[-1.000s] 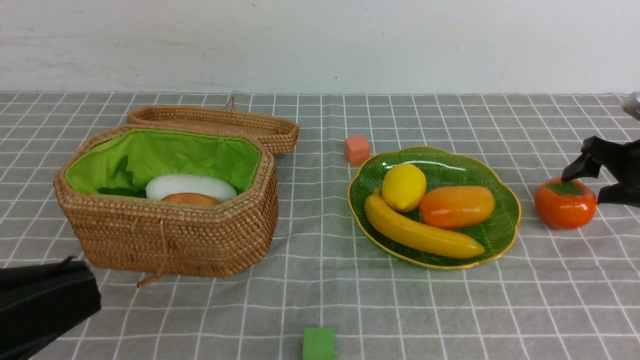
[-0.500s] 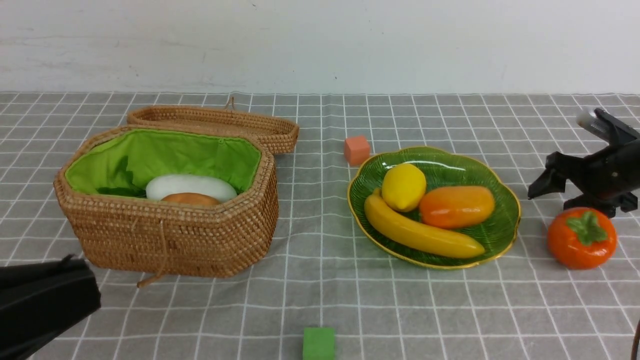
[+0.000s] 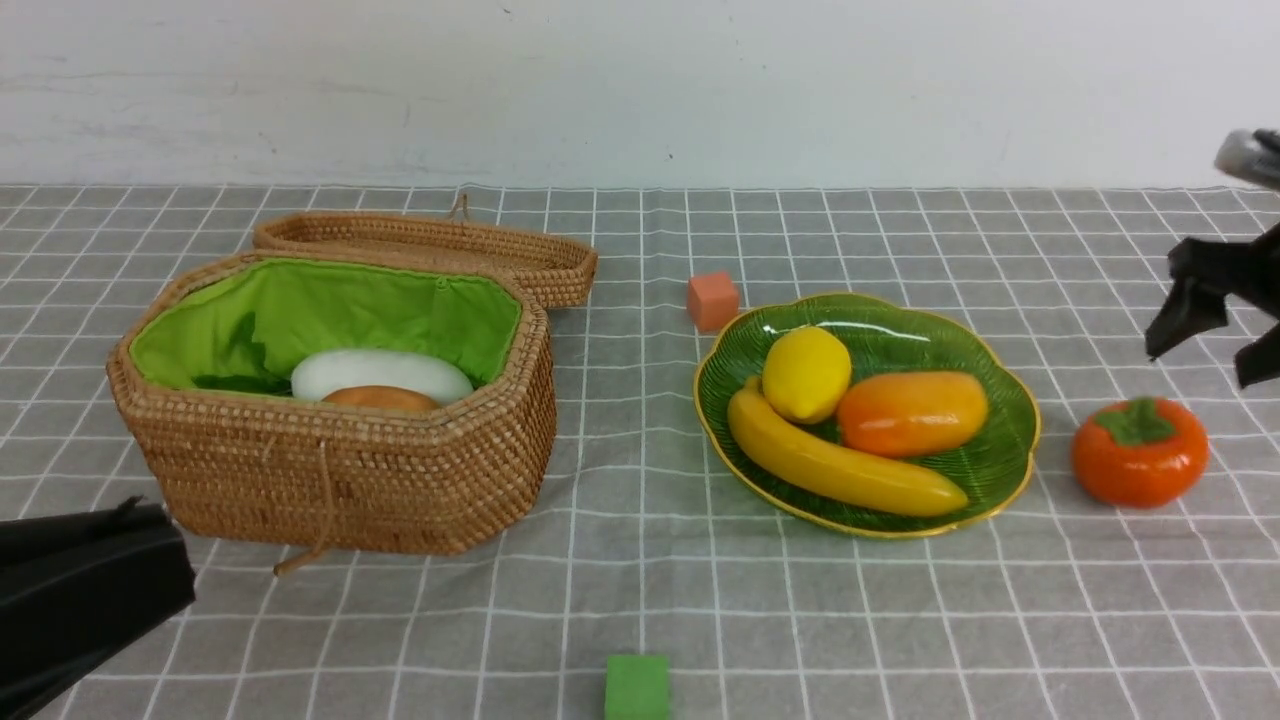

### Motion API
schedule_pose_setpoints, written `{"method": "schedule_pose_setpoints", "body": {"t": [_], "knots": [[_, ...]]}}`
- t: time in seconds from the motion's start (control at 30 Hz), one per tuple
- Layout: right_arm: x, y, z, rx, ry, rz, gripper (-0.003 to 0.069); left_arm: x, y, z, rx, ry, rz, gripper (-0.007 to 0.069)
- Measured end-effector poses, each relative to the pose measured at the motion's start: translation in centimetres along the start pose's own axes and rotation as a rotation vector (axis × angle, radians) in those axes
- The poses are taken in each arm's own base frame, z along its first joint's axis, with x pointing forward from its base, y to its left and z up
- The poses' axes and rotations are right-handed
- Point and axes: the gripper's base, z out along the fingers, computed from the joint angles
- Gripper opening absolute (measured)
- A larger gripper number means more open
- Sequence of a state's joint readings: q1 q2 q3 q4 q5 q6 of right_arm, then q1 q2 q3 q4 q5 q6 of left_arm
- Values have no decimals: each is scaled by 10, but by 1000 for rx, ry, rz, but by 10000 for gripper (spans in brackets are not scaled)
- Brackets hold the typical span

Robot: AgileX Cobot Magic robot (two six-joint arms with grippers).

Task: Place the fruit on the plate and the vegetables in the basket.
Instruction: Grab a tomato with your right arm and place it on the plate on the right.

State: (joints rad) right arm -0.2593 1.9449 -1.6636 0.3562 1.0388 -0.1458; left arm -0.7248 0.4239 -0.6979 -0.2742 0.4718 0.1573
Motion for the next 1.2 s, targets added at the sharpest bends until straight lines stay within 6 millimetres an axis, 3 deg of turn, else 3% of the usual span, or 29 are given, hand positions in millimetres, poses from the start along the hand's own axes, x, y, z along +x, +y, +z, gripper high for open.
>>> {"method": "schedule_pose_setpoints", "body": {"t": [0.13,0.23,0.37,0.57,0.9,1.1,1.2], "knots": [[18,-1,0,4,43,19,591,0,0,0,-1,0,2,25],[33,-9,19,17,71,57,591,0,0,0,-4,1,9,25],[39,-15,42,6,55,114,591,0,0,0,-5,1,11,25],[38,-16,47,-5,48,135,591,1,0,0,-3,15,11,25],[37,-15,42,-10,26,134,591,1,1,0,-6,16,18,25],[37,-13,23,0,-16,116,591,1,1,0,-7,16,18,25],[35,-22,8,17,-50,130,591,1,1,0,-8,17,20,25]]}}
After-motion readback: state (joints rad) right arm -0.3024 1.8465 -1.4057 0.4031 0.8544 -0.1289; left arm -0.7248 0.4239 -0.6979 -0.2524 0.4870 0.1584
